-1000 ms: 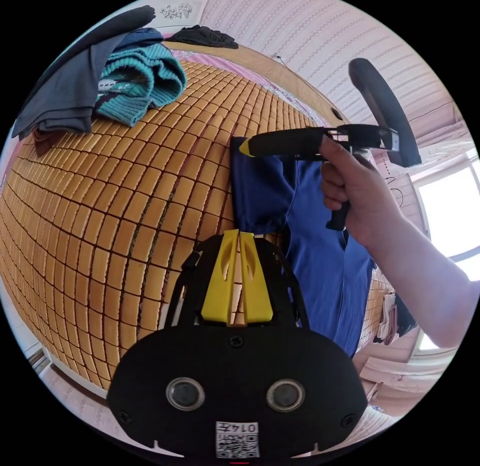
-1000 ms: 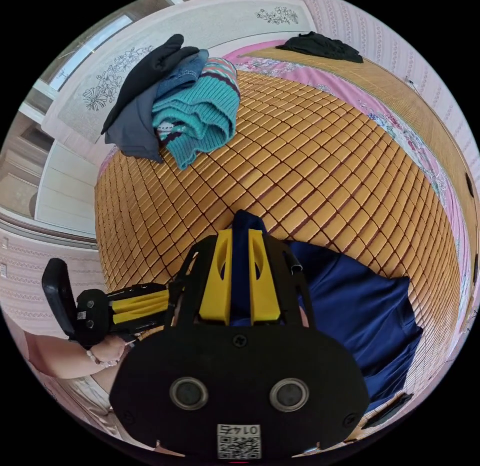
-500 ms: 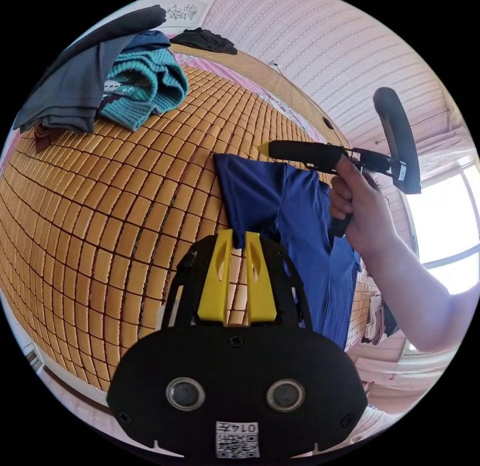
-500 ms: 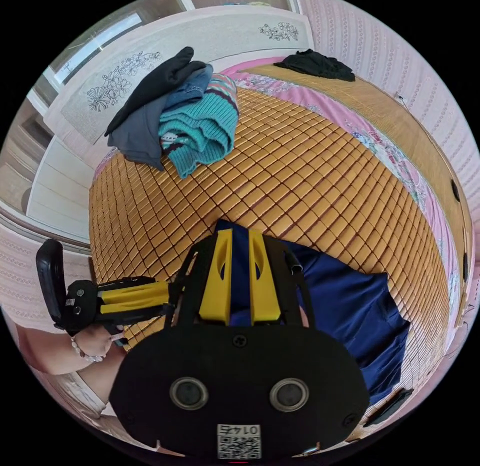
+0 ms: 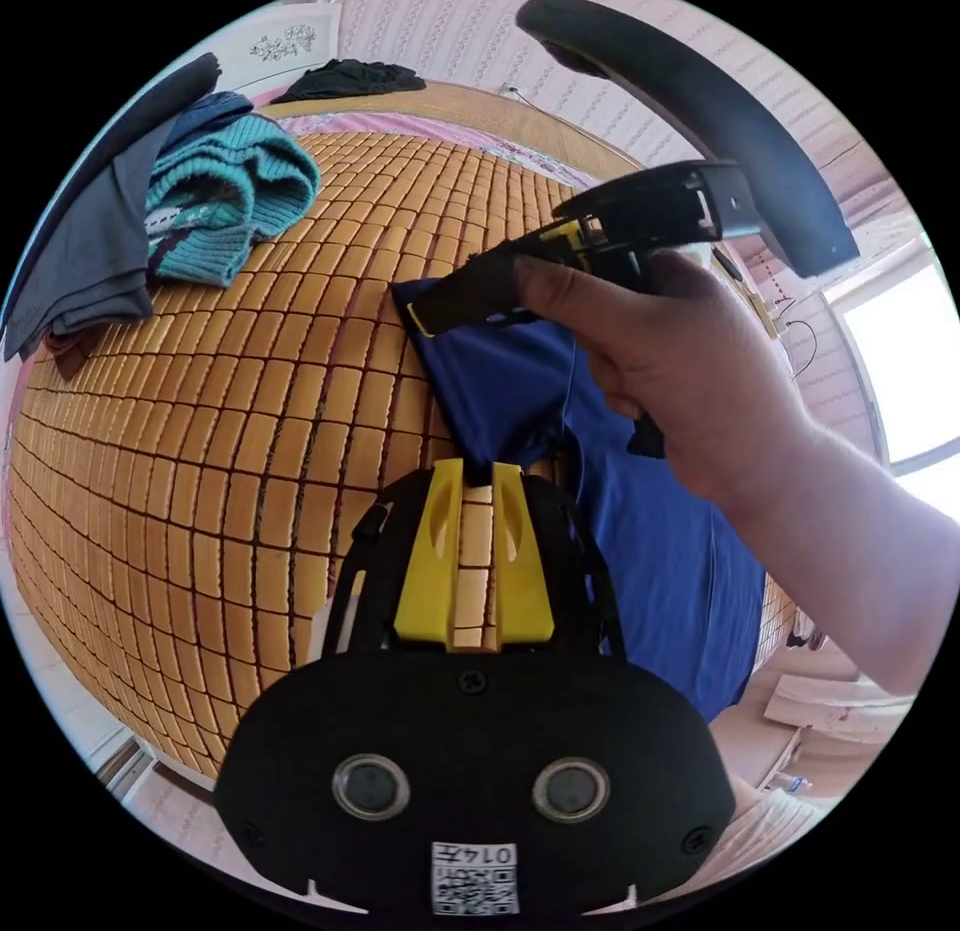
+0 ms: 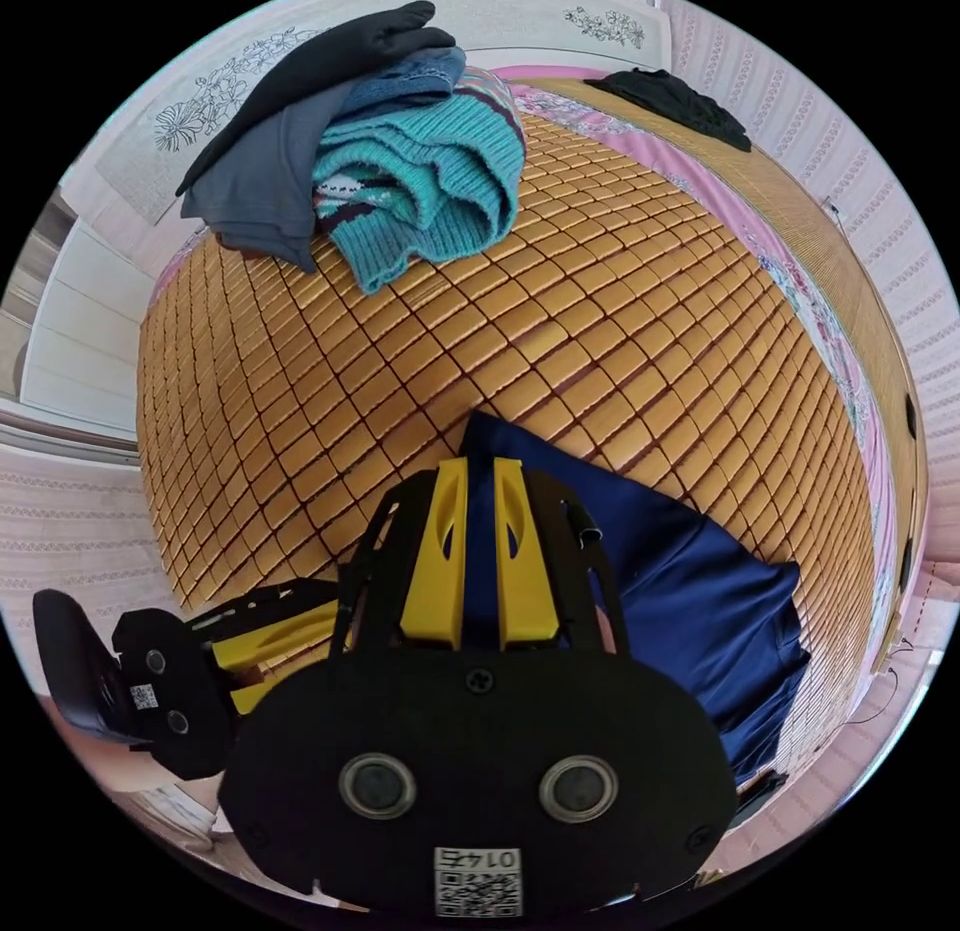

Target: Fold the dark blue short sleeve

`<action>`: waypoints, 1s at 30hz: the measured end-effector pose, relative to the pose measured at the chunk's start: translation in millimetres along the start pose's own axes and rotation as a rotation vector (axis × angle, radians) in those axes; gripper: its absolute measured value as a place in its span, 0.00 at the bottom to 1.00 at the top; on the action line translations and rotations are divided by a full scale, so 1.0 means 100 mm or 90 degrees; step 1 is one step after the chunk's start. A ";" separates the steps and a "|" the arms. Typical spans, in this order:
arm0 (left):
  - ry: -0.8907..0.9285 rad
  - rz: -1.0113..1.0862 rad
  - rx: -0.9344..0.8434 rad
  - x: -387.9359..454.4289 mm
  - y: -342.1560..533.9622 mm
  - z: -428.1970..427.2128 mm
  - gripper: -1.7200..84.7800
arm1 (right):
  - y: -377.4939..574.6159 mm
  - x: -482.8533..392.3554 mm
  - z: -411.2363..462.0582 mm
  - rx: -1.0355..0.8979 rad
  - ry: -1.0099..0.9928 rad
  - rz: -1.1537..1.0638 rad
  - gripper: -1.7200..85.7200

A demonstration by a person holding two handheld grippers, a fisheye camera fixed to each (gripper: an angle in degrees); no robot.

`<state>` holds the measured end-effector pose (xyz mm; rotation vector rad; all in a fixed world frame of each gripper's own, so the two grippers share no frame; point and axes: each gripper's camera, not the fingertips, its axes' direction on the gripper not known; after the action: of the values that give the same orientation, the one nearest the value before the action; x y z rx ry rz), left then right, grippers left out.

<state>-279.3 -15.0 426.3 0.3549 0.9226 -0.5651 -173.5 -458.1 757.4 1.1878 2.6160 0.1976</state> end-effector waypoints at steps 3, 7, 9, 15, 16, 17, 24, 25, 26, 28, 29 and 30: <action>0.010 -0.010 0.012 -0.01 0.08 0.02 0.03 | 0.13 0.20 0.04 0.018 -0.076 0.058 0.04; 0.006 0.032 0.086 0.16 0.23 -0.18 0.02 | 0.61 0.74 -0.20 0.139 -0.200 0.172 0.03; 0.029 0.069 0.130 0.31 0.29 -0.32 0.02 | 1.12 1.04 -0.44 0.221 -0.222 0.236 0.03; 0.169 0.270 0.104 1.02 0.57 -0.23 0.05 | 2.56 1.39 -0.65 0.268 -0.181 0.371 0.03; 0.185 0.278 0.057 1.08 0.65 -0.01 0.07 | 2.67 1.41 -0.60 0.249 -0.168 0.382 0.03; 0.189 0.274 0.014 1.10 0.72 0.20 0.08 | 2.86 1.43 -0.42 0.190 -0.140 0.406 0.04; 0.100 0.320 -0.021 1.02 1.03 0.69 0.09 | 2.94 1.44 0.07 0.082 -0.071 0.361 0.05; 0.080 0.332 -0.021 1.01 1.03 0.77 0.09 | 2.86 1.45 0.09 0.086 -0.071 0.345 0.05; 0.063 0.338 -0.021 0.99 1.02 0.86 0.09 | 2.69 1.46 0.15 0.100 -0.073 0.312 0.06; 0.049 0.336 -0.019 0.94 0.98 0.99 0.09 | 2.41 1.48 0.27 0.112 -0.071 0.267 0.07; 0.044 0.327 -0.017 0.89 0.95 1.09 0.09 | 2.23 1.50 0.39 0.107 -0.064 0.241 0.08; 0.042 0.322 -0.016 0.87 0.93 1.14 0.09 | 2.07 1.53 0.52 0.100 -0.055 0.227 0.09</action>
<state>-108.7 -25.4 423.4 0.5654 0.8605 -0.0783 -106.3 -205.9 727.6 1.6724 2.3644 0.0055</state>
